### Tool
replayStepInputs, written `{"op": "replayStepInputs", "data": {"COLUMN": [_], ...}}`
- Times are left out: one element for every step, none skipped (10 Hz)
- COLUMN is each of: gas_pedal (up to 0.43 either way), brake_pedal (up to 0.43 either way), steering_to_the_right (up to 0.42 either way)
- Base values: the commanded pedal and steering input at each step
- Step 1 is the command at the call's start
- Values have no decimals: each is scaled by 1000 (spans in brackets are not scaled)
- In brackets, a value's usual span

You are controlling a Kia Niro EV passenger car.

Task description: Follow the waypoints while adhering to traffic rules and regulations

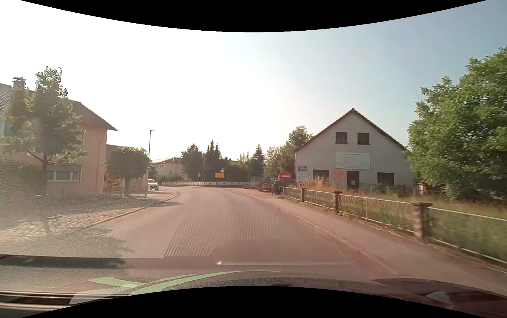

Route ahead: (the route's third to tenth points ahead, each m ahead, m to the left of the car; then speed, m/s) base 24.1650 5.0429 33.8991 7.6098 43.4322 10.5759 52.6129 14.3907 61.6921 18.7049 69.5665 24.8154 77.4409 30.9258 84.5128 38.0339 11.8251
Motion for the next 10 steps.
{"op": "replayStepInputs", "data": {"gas_pedal": [157,157,157,150,150,150,150,150,150,150], "brake_pedal": [0,0,0,0,0,0,0,0,0,0], "steering_to_the_right": [-47,-43,-35,-31,-31,-31,-31,-32,-35,-38]}}
